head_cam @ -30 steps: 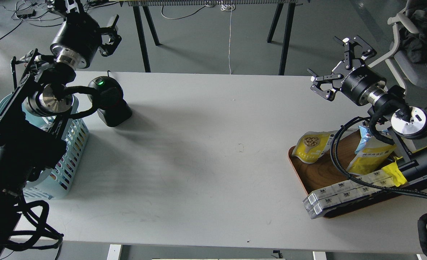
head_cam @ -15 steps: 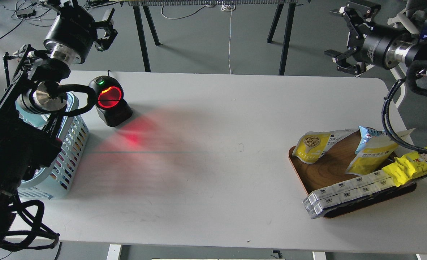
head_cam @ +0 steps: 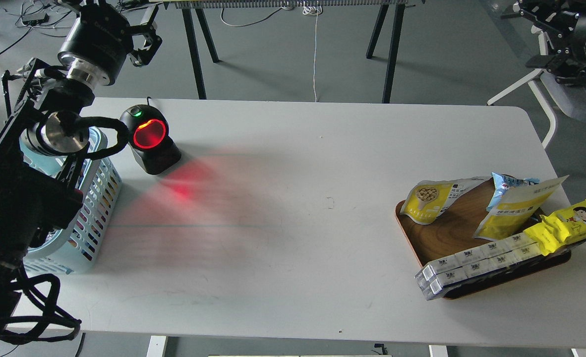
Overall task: Scan snack and place in basket
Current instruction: 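Raise the right gripper and swing it above the wooden tray, then lower the right gripper onto a yellow snack packet and grasp it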
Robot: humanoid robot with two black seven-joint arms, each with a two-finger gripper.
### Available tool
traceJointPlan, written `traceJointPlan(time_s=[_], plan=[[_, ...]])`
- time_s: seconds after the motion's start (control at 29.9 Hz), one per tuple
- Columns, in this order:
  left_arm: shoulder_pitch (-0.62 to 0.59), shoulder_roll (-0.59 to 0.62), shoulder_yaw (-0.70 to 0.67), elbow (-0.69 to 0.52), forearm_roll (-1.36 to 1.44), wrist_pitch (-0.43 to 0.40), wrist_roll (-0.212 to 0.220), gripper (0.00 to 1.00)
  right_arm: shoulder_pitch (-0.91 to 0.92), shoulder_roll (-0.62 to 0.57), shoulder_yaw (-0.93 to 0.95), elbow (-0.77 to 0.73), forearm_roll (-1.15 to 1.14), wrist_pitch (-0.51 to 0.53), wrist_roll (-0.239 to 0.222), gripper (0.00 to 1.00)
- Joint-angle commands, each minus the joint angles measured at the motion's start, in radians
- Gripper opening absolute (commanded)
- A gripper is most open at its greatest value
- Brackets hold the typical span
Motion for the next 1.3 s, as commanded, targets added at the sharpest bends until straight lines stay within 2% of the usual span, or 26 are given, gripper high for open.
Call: traceJointPlan(time_s=[0.0,0.13,0.33,0.43,0.67,1.0,1.24,1.27], plan=[[-0.002,0.001,-0.002,-0.001,0.0,0.0,0.0,1.0,0.146,0.055,-0.192,0.059,0.036,-0.013,-0.034,0.97],[0.002,0.003,-0.011,0.0,-0.001,0.001,-0.003,1.0,0.211,0.149,-0.28,0.108,0.231,-0.103,-0.092,0.97],[0.011,0.008,-0.014,0.0,-0.002,0.003,-0.021,1.0,0.223,0.261,-0.286,0.226,0.487,-0.4,-0.092,0.97],[0.012,0.014,-0.014,0.0,-0.002,0.003,-0.021,1.0,0.223,0.257,-0.293,0.257,0.542,-0.467,-0.092,0.97],[0.011,0.015,-0.014,0.0,0.0,0.004,-0.021,1.0,0.203,0.23,-0.333,0.35,0.54,-0.47,-0.092,0.97],[0.011,0.015,-0.014,0.0,-0.002,0.007,-0.021,1.0,0.064,0.229,-0.326,0.37,0.461,-0.473,-0.092,0.97],[0.011,0.015,-0.014,-0.001,-0.002,0.007,-0.021,1.0,-0.024,0.232,-0.309,0.367,0.386,-0.476,-0.092,0.92],[0.011,0.015,-0.014,-0.001,-0.002,0.007,-0.021,1.0,-0.034,0.23,-0.301,0.366,0.383,-0.478,-0.092,0.89]])
